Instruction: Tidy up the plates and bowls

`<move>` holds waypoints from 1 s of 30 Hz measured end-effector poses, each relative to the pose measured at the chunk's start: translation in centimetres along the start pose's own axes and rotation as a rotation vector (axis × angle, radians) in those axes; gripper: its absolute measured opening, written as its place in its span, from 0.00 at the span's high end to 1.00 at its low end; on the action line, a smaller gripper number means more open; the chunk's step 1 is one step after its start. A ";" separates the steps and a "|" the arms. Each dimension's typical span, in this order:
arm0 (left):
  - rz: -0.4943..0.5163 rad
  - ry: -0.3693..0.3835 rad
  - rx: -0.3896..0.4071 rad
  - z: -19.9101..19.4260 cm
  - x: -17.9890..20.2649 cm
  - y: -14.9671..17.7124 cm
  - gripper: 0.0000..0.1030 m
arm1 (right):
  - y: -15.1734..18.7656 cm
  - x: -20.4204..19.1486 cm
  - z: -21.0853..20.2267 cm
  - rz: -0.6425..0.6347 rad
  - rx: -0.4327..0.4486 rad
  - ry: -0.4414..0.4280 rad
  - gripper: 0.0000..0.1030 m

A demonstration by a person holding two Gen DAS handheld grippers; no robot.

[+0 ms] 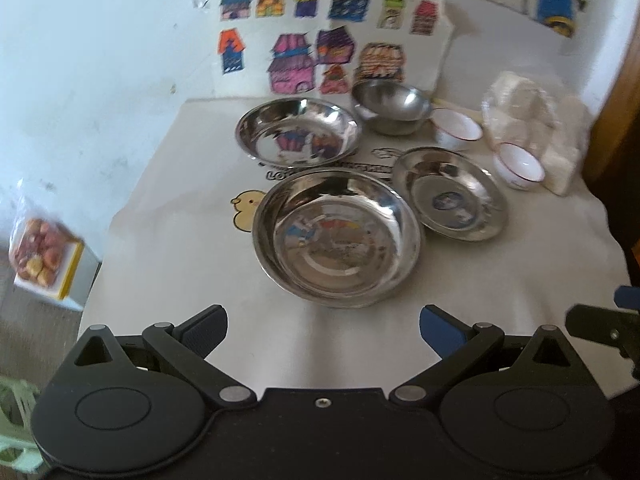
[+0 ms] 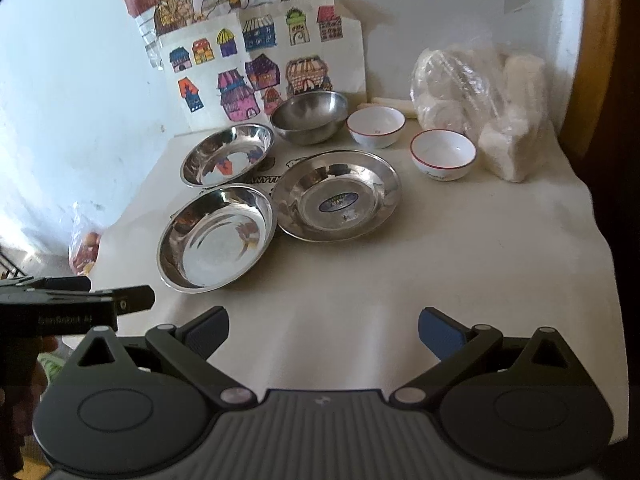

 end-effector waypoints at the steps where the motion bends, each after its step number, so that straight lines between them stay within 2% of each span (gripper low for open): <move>1: -0.014 -0.007 -0.009 0.5 -0.1 -0.3 0.01 | -0.4 0.2 0.5 -0.011 -0.008 -0.008 0.00; 10: -0.140 -0.088 -0.092 3.6 0.0 -3.1 0.01 | -4.8 1.4 3.9 -0.117 -0.085 -0.085 0.00; 16: -0.201 -0.153 -0.113 4.3 0.2 -4.6 0.01 | -7.1 2.3 5.9 -0.152 -0.120 -0.130 0.00; 22: -0.221 -0.202 -0.132 4.5 -0.4 -5.4 0.01 | -7.9 2.2 7.2 -0.158 -0.142 -0.171 0.00; 30: -0.183 -0.247 -0.146 4.9 -3.3 -6.8 0.01 | -8.1 0.9 8.6 -0.125 -0.152 -0.190 0.00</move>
Point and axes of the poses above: each gripper's, at about its wrist camera, not at the fingertips, and z roughly the way its jaws point, x to its right, y to its underside, the point moved 7 cm from there along z, roughly the way its jaws point, and after that the axes turned 14 degrees about z, right-handed, at the moved point
